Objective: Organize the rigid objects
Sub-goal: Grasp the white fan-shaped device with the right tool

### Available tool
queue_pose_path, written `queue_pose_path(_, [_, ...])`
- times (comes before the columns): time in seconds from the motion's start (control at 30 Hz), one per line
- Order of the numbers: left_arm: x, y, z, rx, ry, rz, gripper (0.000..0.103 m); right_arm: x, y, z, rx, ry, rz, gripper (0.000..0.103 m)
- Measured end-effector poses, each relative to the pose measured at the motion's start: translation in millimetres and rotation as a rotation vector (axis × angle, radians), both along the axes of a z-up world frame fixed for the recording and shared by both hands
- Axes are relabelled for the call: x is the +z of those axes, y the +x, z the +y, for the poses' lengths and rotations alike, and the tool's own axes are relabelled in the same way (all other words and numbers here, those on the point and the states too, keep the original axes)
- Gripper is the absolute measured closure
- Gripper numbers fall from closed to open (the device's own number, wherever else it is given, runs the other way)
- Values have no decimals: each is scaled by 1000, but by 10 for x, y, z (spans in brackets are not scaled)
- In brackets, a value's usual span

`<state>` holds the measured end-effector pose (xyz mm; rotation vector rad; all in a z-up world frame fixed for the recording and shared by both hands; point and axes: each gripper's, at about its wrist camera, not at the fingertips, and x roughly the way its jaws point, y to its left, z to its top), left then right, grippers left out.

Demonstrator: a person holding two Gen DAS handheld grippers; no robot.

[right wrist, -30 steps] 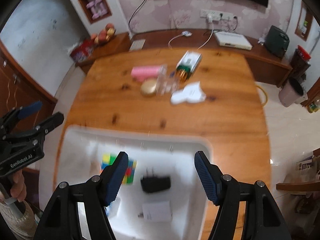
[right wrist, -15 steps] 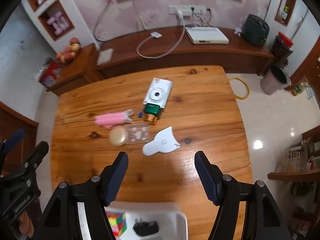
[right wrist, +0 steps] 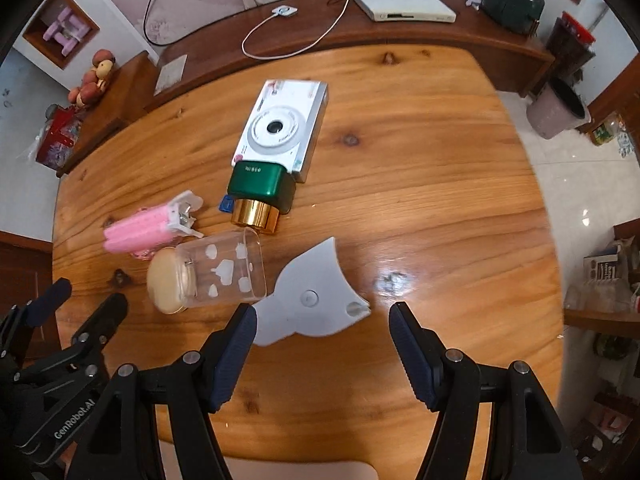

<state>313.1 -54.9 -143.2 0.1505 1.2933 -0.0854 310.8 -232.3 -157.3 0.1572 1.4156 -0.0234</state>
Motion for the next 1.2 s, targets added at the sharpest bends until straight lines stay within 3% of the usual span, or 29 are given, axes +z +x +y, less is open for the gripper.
queue_pose_path(0.17, [-106,24,-81,-5,11,11,19,-179,75,74,7,-13,10,31])
queue_pose_path(0.4, [-167,55,-8,20,-35,37,19,-174,102,49,1,4,-3,30])
queue_pose_path(0.83, [-244,76,31,30,-37,47,19,-305,152,34,-35,16,31,28])
queue_pose_path(1.1, [-277,134,91,75,-93,64,19,-415,245,158,-16,-54,90,23])
queue_pose_path(1.2, [-291,145,77,76,-103,72,19,-423,263,214,-2,-95,97,29])
